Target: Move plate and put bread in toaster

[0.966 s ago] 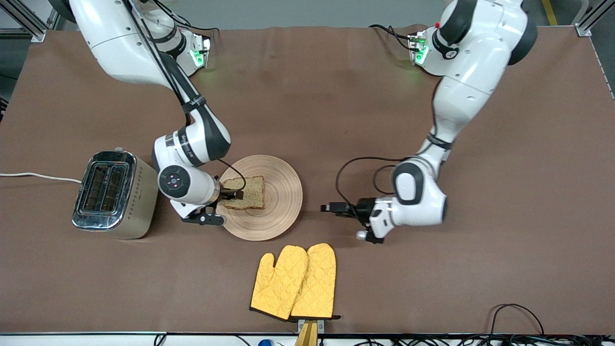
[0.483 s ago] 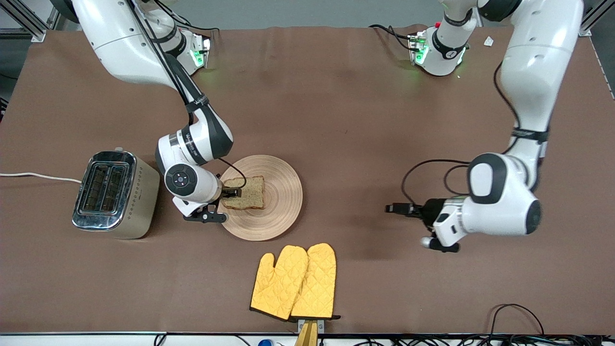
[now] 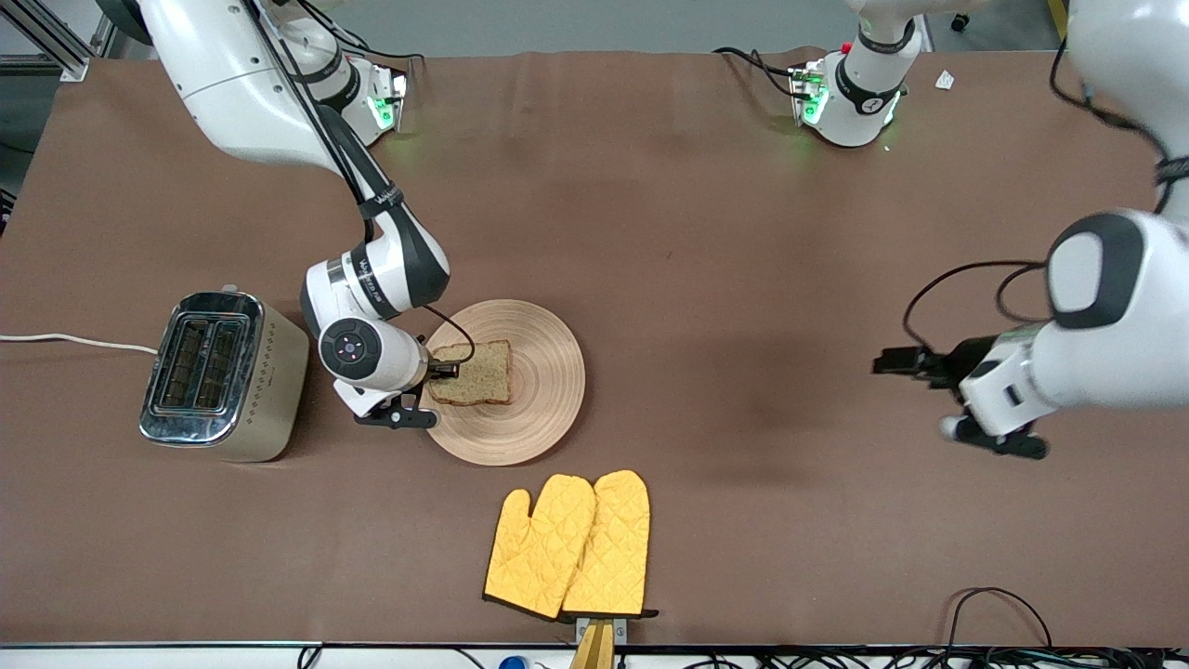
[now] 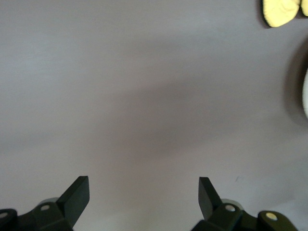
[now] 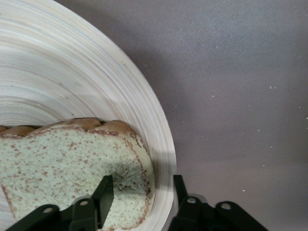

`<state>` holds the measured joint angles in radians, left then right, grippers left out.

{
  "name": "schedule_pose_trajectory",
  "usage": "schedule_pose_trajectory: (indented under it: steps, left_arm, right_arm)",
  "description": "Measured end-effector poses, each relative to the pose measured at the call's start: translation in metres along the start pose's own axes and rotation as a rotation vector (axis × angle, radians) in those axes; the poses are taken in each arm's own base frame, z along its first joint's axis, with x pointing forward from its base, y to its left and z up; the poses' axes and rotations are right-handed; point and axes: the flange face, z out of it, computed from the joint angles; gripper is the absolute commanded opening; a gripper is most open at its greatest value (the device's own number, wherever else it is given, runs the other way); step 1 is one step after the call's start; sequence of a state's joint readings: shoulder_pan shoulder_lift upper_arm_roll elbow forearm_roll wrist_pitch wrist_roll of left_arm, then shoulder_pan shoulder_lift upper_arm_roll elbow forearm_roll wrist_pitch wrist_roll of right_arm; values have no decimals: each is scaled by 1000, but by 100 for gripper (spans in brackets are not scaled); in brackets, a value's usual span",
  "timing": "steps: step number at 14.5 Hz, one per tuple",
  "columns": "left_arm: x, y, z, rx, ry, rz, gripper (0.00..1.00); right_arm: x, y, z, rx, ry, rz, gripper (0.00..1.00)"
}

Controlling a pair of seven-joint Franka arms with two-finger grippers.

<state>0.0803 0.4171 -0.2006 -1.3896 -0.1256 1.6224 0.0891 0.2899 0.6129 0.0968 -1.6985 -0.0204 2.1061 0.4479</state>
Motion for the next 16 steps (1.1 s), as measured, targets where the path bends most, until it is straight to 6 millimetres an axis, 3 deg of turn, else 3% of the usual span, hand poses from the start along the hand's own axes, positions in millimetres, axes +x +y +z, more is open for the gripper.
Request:
schedule_pose_trajectory:
  steps: [4,6,8,13,16]
  left_arm:
    - [-62,34,-93,126,68,-66,100]
    - [-84,43,-116,179,107,-71,100]
    - [-93,45,-121,216,139,-69,100]
    - [-96,50,-118,226,159,-58,100]
    - [-101,53,-132,227,184,-57,100]
  right_arm:
    - [0,0,0,0,0,1,44]
    - [0,0,0,0,0,1,43]
    - [0,0,0,0,0,2,41]
    - [0,-1,0,2,1,4,38]
    - [-1,-2,0,29,-10,26,38]
